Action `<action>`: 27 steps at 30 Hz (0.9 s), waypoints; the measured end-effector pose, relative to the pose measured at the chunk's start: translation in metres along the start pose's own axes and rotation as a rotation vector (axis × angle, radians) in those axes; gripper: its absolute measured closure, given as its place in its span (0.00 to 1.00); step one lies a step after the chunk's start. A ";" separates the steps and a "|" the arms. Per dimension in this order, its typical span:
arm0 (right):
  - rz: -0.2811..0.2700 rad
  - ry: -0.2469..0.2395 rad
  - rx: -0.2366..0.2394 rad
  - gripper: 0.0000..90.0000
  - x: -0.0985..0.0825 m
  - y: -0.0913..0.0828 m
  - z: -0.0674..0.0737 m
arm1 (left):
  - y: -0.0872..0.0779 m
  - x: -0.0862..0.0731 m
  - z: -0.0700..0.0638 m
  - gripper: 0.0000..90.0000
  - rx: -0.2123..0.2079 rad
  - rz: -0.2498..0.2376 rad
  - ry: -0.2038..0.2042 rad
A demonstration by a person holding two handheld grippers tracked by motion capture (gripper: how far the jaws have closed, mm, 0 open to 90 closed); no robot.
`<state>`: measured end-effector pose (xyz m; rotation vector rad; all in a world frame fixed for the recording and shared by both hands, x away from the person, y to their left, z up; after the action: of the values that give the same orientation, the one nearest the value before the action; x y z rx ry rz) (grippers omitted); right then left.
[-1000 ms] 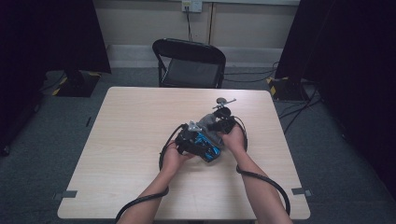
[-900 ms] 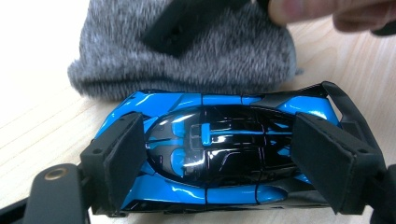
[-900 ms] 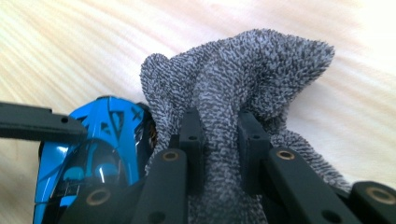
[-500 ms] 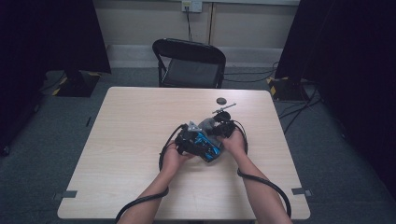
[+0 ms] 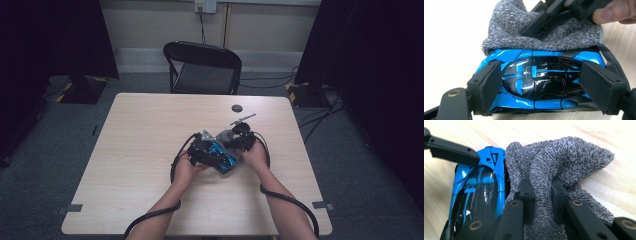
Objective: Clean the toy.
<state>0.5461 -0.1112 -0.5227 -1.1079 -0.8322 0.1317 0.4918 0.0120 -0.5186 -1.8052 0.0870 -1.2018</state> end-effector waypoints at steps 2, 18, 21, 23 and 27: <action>-0.003 -0.002 0.002 0.84 -0.003 -0.002 0.000 | 0.000 0.000 0.000 0.20 0.000 -0.002 -0.002; -0.021 -0.001 0.030 0.84 -0.033 -0.019 -0.003 | 0.000 0.001 -0.001 0.21 0.000 0.010 -0.001; -0.018 -0.001 0.038 0.84 -0.037 -0.023 -0.003 | 0.000 0.001 -0.001 0.21 0.001 0.010 -0.002; -0.013 -0.002 0.040 0.84 -0.041 -0.026 -0.003 | 0.000 0.001 -0.001 0.21 0.003 0.009 -0.005; -0.024 0.003 0.045 0.84 -0.049 -0.030 -0.003 | 0.000 0.001 -0.001 0.21 0.003 0.010 -0.006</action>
<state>0.5054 -0.1514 -0.5241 -1.0555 -0.8360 0.1282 0.4912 0.0107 -0.5180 -1.8032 0.0906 -1.1888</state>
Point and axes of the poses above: each handheld gripper's, and its own axes: y roughly forward along the jaws, x roughly out of its top, z roughly to its left, the point moved 6 cm from there along y, roughly forward along the jaws, and after that the axes turned 4 degrees about z, right-handed, at the moved point
